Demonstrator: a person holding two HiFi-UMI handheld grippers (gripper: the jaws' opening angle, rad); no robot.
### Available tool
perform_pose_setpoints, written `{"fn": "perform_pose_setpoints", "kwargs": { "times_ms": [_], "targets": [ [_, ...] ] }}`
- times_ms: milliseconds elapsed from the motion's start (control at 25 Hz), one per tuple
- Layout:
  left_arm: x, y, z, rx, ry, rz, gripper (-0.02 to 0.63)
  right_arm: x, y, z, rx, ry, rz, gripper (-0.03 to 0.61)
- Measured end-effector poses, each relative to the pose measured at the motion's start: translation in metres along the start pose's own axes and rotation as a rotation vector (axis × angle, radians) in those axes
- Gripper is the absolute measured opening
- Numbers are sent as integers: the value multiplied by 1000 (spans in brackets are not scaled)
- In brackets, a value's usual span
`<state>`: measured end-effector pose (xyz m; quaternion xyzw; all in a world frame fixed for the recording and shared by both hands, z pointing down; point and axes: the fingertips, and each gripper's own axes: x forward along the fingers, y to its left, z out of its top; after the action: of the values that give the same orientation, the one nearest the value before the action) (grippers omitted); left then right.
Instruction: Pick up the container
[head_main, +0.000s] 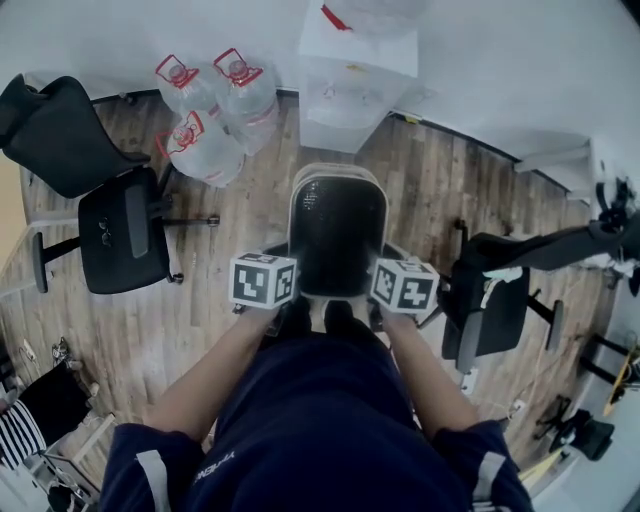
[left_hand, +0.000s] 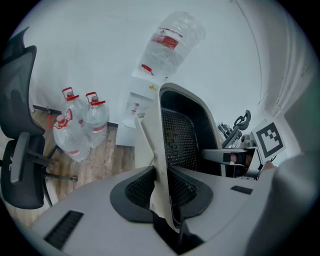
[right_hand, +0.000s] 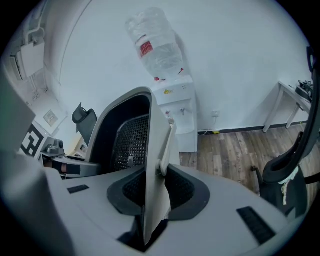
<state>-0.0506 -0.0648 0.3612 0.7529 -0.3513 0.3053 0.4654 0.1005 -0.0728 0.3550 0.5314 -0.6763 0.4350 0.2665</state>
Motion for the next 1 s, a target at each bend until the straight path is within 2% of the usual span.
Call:
{"fn": "perform_pose_setpoints", "kwargs": {
  "times_ms": [560,1000],
  "targets": [
    [-31,8,-18,11,-42,-12,95,-10,29,-17,-7,-26,0,86],
    [-33,3,-23,14,-53,-30,98,-16,28,-20,-6,-36,-8,86]
  ]
}}
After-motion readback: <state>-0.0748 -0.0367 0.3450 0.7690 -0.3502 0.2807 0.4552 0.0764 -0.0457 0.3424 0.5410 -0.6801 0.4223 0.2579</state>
